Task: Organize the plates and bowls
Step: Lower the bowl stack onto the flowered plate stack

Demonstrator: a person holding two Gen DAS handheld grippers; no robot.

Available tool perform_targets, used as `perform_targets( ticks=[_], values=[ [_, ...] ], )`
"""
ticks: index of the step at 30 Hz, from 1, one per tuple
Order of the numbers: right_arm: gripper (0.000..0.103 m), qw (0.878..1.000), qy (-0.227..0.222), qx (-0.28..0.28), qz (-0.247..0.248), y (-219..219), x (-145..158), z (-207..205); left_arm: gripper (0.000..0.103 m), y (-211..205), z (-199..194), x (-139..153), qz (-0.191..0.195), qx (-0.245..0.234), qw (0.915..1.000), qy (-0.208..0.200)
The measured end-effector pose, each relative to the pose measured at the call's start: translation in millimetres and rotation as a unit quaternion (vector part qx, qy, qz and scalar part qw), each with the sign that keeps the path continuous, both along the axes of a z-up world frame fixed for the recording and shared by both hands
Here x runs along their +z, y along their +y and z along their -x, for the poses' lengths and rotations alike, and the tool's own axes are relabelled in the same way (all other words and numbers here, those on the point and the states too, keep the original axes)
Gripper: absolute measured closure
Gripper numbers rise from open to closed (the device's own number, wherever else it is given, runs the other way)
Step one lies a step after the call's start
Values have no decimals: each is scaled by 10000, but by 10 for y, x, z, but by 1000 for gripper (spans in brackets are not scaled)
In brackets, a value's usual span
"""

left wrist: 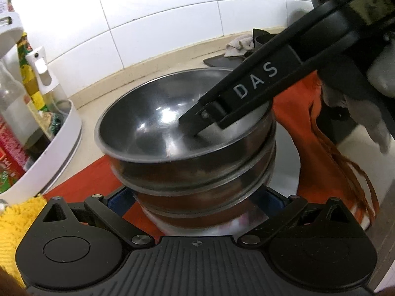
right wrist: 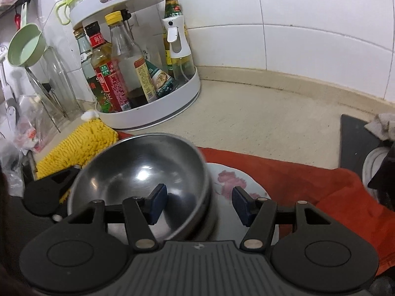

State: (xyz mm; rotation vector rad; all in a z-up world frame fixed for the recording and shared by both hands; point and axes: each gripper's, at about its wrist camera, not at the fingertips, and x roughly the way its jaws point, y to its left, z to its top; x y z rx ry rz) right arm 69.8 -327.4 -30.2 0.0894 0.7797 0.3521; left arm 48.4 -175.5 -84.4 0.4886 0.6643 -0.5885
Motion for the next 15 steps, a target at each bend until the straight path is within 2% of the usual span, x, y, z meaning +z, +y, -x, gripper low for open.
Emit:
perform_targets(
  ticks=[4, 15],
  values=[
    [50, 9999, -89, -9, 116, 17, 7, 74, 0, 113, 103, 89, 74, -104, 9999, -91],
    [50, 9992, -76, -69, 376, 87, 38, 103, 0, -61, 71, 118, 38, 85, 9998, -163]
  ],
)
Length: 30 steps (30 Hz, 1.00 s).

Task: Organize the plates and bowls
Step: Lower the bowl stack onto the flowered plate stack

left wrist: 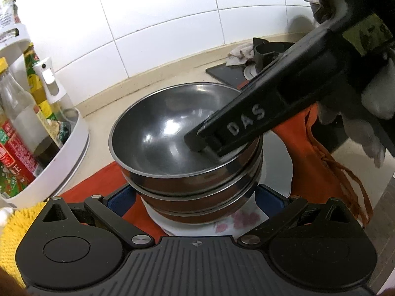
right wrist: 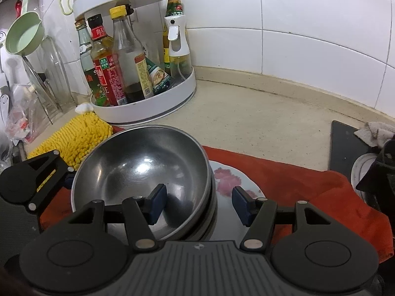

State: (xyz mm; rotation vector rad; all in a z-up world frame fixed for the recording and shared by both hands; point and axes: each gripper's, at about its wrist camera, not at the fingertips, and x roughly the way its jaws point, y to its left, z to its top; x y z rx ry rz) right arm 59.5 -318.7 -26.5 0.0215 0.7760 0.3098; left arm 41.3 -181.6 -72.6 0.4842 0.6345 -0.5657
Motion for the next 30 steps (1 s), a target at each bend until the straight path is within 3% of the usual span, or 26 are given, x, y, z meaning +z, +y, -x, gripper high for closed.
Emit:
perform_targets(
  ticks=[13, 30],
  values=[
    [50, 10000, 51, -79, -15, -14, 40, 67, 0, 72, 125, 118, 72, 187, 9997, -131],
    [50, 9992, -344, -128, -175, -12, 347, 408, 0, 273, 335, 331, 258, 517, 9979, -308]
  ],
)
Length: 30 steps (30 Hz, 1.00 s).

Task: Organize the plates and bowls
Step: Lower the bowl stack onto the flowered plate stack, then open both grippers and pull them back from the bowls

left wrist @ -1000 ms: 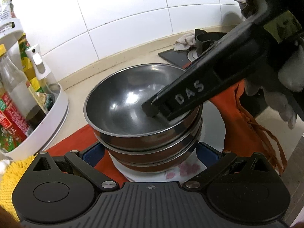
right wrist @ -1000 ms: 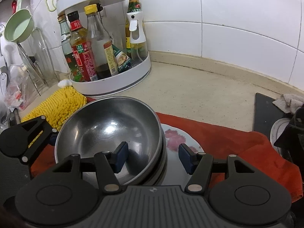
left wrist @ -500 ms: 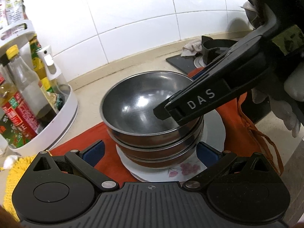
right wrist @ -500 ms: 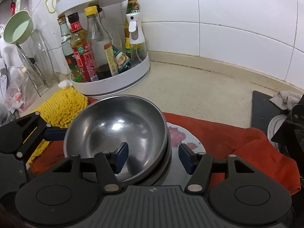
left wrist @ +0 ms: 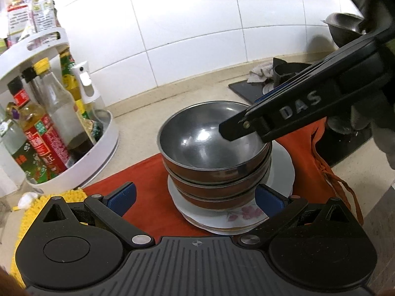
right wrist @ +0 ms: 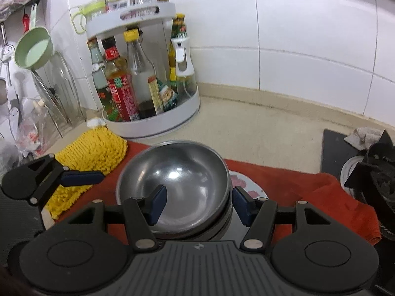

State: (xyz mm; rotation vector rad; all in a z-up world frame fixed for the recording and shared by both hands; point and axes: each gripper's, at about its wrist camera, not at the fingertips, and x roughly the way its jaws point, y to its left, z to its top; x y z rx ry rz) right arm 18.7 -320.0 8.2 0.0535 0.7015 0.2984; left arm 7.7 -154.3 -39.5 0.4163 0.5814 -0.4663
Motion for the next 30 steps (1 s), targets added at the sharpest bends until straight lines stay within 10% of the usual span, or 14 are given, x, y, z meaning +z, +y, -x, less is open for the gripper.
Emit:
perform_targets(
  ticks=[30],
  values=[
    [49, 9960, -259, -820, -229, -55, 269, 894, 0, 225, 259, 205, 312, 1401, 9896, -46]
  ],
)
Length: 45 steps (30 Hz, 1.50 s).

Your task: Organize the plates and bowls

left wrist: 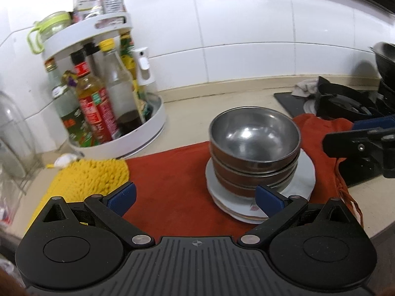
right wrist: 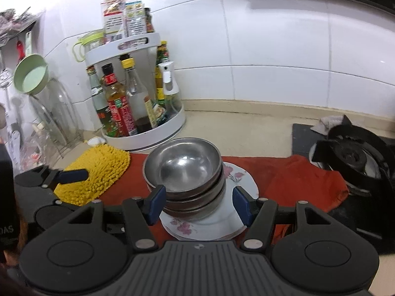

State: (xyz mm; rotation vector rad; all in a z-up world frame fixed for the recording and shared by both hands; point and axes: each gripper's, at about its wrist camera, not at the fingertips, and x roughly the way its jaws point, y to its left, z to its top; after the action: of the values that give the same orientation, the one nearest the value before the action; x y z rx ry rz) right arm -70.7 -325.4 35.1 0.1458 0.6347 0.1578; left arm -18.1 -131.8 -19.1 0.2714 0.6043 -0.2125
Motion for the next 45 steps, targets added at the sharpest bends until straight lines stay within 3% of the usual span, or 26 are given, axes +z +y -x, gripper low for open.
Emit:
perform_targets(
  ticks=[21, 27, 45],
  values=[
    [44, 9995, 47, -244, -204, 97, -79, 225, 0, 77, 179, 18, 128, 269, 9995, -35],
    [44, 9996, 22, -221, -195, 131, -77, 238, 0, 49, 203, -13, 1, 249, 9997, -47],
    [44, 9991, 187, -345, -190, 72, -180, 246, 0, 52, 174, -112, 248, 308, 9988, 303]
  ],
)
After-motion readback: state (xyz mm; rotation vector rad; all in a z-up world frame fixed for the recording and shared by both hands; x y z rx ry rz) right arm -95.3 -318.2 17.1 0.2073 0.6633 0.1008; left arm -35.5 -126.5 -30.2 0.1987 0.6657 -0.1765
